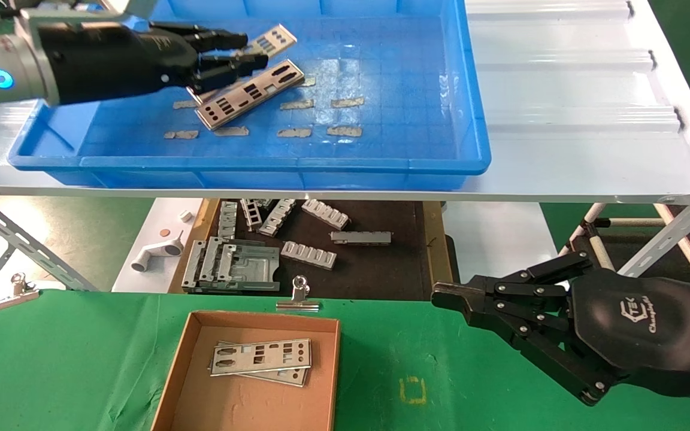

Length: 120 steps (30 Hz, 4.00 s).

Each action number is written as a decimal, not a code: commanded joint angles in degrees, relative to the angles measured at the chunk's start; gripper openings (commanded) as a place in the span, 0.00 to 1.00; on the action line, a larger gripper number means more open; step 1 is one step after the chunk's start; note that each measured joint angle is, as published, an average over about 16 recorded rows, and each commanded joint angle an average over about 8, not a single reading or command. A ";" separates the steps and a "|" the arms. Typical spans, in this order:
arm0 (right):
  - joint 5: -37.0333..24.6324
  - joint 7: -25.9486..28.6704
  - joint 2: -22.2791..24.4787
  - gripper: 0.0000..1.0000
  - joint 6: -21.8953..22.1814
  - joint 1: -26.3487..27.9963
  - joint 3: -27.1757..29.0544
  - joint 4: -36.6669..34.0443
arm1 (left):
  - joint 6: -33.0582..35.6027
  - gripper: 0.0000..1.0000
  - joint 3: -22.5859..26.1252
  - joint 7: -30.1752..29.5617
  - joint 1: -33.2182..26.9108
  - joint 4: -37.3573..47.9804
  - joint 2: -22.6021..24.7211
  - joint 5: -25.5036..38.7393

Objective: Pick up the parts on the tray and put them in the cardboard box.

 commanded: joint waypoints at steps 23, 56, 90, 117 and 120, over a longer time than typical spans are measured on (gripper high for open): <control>0.00 0.00 0.00 0.00 0.00 0.00 0.00 0.00 | 19.18 0.00 13.50 -3.76 9.92 -43.54 -15.85 -17.21; 0.00 0.00 0.00 0.00 0.00 0.00 0.00 0.00 | -2.54 0.32 30.95 3.31 29.16 -38.06 -10.92 -6.90; 0.00 0.00 0.00 1.00 0.00 0.00 0.00 0.00 | 5.12 1.00 23.00 -0.64 32.00 -36.84 -13.38 -14.02; 0.00 0.00 0.00 1.00 0.00 0.00 0.00 0.00 | 9.13 1.00 3.77 -12.61 43.49 -55.53 -20.71 -23.71; 0.00 0.00 0.00 1.00 0.00 0.00 0.00 0.00 | 9.57 1.00 1.63 -13.94 44.77 -57.61 -21.53 -24.79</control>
